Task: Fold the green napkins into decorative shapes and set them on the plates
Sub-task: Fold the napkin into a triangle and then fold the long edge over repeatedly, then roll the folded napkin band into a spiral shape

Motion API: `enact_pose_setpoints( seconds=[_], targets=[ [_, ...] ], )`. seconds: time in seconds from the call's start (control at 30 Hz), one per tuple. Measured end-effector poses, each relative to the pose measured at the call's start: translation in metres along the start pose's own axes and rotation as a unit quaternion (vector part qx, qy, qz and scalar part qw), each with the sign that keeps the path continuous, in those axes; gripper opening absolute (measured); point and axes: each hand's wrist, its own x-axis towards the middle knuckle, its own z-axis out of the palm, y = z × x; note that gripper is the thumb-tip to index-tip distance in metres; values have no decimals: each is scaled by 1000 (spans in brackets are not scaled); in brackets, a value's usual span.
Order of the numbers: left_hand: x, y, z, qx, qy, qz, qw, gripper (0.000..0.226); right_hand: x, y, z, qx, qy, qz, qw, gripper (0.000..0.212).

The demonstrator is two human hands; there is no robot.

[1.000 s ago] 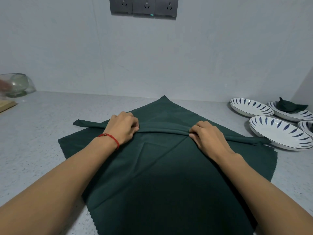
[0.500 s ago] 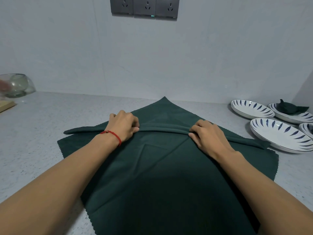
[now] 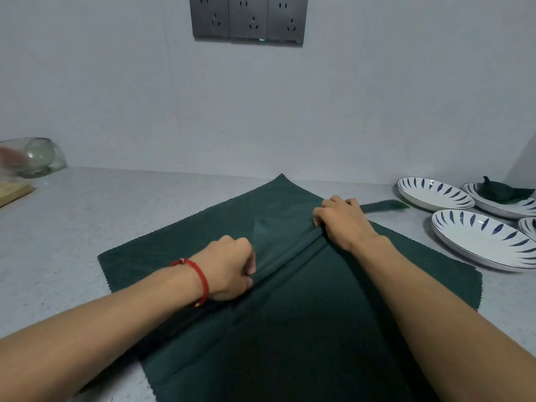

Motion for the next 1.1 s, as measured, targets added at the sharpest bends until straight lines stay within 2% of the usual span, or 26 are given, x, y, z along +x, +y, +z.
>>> enact_pose_setpoints(
  seconds=[0.13, 0.33, 0.5, 0.63, 0.73, 0.83, 0.9, 0.97, 1.03, 1.1],
  targets=[
    [-1, 40, 8, -101, -15, -33, 994, 6, 2, -13, 4, 63, 46, 62, 995, 39],
    [7, 77, 18, -214, 10, -87, 973, 9, -55, -8, -12, 108, 33, 74, 991, 30],
    [2, 101, 33, -231, 61, -91, 967, 24, -127, -17, -34, 171, 25, 86, 981, 27],
    [-4, 97, 48, -250, 114, -83, 958, 21, -180, -47, -46, 220, 43, 72, 972, 24],
    [-18, 89, 52, -245, 155, -14, 957, 24, -213, -79, -54, 243, 50, 25, 968, 22],
    [-55, 78, 62, -200, 190, 121, 953, 23, -247, -112, -58, 276, 41, -26, 960, 22],
    [-85, 65, 66, -174, 216, 234, 932, 18, -267, -130, -59, 309, 38, -51, 949, 25],
    [-114, 51, 69, -157, 209, 316, 912, 16, -282, -145, -57, 334, 33, -63, 940, 31],
    [-136, 40, 73, -161, 194, 341, 906, 23, -291, -152, -52, 331, 31, -66, 941, 38],
    [-148, 32, 78, -191, 185, 325, 907, 34, -293, -158, -47, 301, 44, -69, 950, 39]
  ],
)
